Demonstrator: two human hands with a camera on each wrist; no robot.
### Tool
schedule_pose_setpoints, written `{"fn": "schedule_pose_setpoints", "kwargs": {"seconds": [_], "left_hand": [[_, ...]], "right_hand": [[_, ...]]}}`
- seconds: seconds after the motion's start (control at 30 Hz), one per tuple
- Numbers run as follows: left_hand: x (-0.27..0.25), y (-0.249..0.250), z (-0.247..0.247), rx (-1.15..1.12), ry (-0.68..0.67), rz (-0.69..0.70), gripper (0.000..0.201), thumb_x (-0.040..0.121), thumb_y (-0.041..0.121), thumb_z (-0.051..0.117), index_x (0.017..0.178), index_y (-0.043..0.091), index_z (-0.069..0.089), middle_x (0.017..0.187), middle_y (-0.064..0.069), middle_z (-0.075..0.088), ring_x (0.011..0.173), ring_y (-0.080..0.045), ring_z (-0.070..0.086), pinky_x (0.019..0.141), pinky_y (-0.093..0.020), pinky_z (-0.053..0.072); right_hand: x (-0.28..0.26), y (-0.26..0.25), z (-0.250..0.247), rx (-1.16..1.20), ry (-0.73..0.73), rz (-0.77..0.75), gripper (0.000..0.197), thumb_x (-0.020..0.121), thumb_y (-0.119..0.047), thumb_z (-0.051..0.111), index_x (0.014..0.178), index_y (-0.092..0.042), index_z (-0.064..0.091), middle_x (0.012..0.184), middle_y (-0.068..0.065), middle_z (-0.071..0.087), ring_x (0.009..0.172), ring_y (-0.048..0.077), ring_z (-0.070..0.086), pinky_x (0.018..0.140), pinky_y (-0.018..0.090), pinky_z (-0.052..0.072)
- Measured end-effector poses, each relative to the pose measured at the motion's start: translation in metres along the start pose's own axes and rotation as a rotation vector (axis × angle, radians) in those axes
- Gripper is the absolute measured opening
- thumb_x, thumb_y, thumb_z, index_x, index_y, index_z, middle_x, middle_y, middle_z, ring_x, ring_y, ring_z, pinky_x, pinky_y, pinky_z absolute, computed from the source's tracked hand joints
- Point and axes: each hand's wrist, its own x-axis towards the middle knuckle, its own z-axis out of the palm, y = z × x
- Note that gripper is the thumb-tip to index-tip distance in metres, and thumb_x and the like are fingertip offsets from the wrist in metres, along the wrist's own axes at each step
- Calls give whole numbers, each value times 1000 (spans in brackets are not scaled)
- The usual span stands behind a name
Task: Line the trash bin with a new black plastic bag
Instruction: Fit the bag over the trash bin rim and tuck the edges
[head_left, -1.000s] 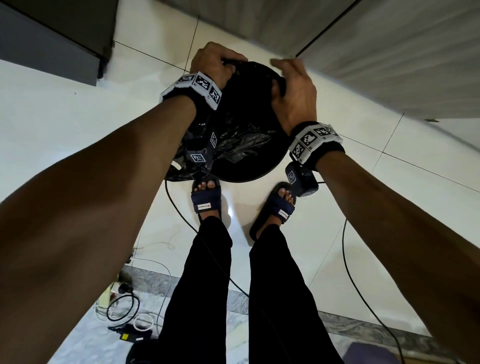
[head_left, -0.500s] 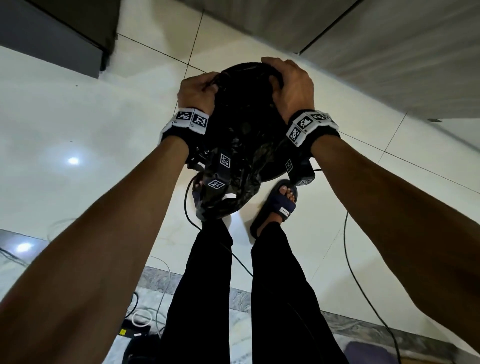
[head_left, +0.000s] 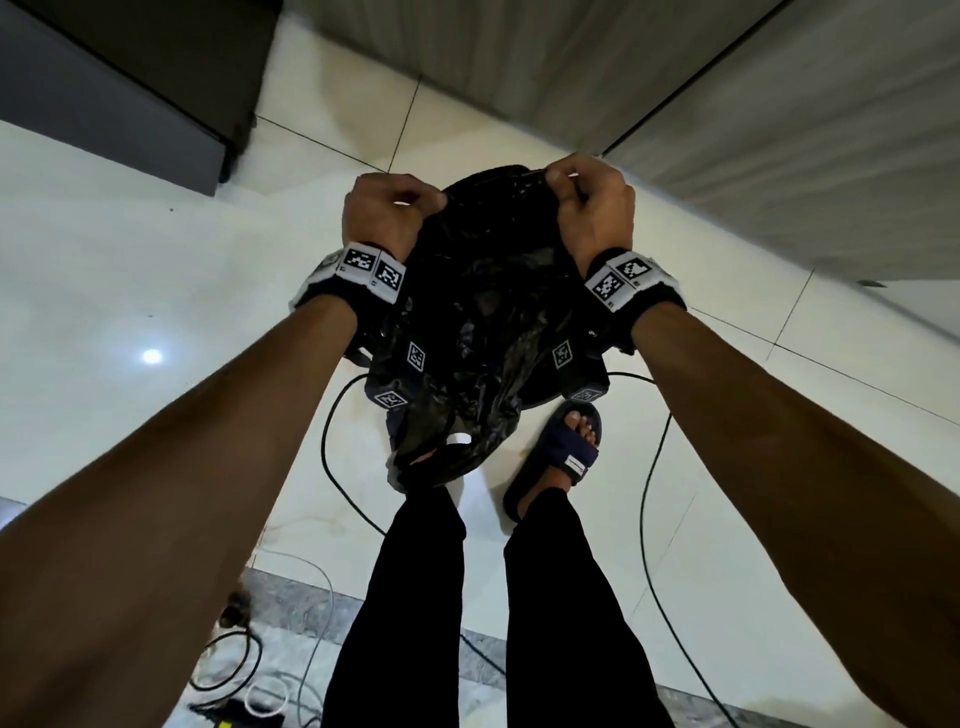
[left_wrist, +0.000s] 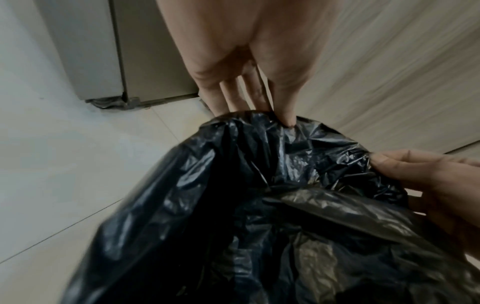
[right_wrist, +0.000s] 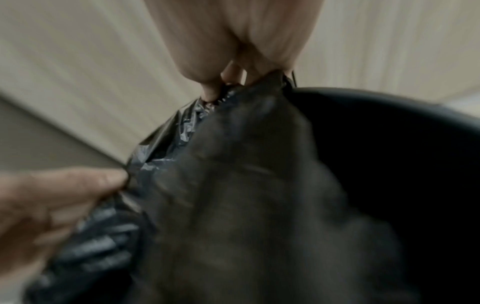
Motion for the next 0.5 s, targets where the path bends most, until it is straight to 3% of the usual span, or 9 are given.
{"fn": "schedule_pose_setpoints", "kwargs": {"seconds": [0.13,0.23,0.3,0.37,0.43,0.5], "left_hand": [[9,15,9,19,-33,56,12,71,20,74,83,16,76,81,0,72,62,10,59,72,-7,48],[8,27,20,4,-148,49,27,67,18,75,93,27,73,88,3,71,75,-1,64,87,-23,54],[3,32,25,93,-201,103,36,70,14,70,101,31,70,99,6,72,91,-6,66,95,-24,51],[-2,33,27,201,-239,143,42,75,10,64,109,34,68,112,7,70,106,-7,62,98,-15,44],[-3,31,25,236,-240,135,44,80,6,55,112,33,67,119,7,68,112,-8,59,93,-8,39],[0,29,25,235,-220,103,43,83,4,47,112,28,68,120,4,68,114,-10,59,85,-3,35]], "right_hand": [[8,-1,-2,78,7,161,14,94,-18,50,84,-22,59,73,2,64,63,15,55,64,23,46],[11,-3,-9,-11,-72,241,19,91,-12,48,95,-17,66,89,5,69,78,17,61,76,24,51],[8,-3,-11,-121,-86,244,28,88,-8,46,102,-18,68,102,5,71,94,21,65,86,27,50],[-1,-5,-14,-232,-21,160,35,88,-6,46,115,-20,63,115,6,68,109,25,61,91,30,47],[-13,-9,-15,-255,53,-22,47,81,2,43,121,-18,59,122,7,62,117,25,53,94,31,46],[-22,-11,-12,-277,0,-190,50,79,-1,44,122,-18,59,122,7,60,118,26,51,94,33,46]]}}
